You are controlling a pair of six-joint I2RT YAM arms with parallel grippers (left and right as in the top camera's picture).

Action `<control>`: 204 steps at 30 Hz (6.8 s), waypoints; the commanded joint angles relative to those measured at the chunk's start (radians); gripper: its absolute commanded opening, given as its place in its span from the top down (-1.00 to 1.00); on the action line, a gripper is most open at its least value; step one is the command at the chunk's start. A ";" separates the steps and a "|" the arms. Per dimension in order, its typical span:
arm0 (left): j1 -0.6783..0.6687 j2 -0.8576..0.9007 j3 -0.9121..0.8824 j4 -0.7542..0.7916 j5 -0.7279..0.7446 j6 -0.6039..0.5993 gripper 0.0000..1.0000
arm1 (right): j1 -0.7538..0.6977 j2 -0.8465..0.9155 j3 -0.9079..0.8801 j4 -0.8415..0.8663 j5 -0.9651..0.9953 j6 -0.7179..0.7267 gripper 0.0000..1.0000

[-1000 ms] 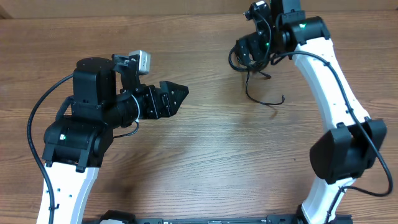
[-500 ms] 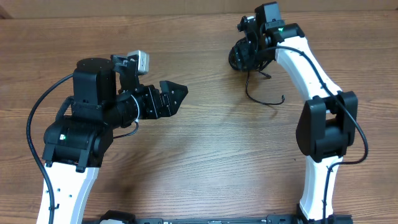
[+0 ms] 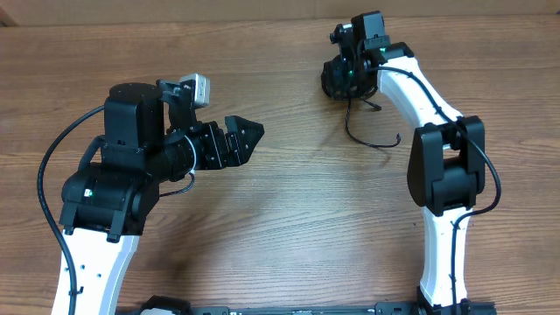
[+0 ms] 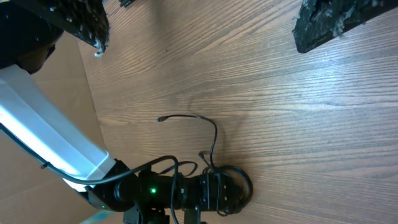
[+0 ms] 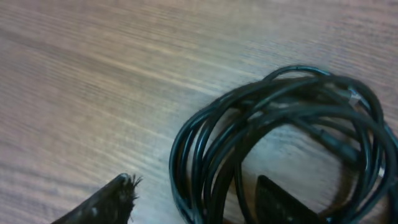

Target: Untangle cables

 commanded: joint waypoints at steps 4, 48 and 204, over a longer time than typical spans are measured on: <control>0.005 -0.007 0.016 0.005 -0.008 -0.018 -0.89 | 0.001 0.064 0.003 0.031 -0.008 0.037 0.31; 0.005 0.050 0.016 -0.043 0.006 0.018 -0.96 | 0.137 -0.523 0.343 -0.518 -0.380 0.082 0.93; 0.006 0.142 0.016 0.060 0.200 0.277 -0.89 | -0.067 -0.518 0.337 -0.702 -0.166 0.077 0.92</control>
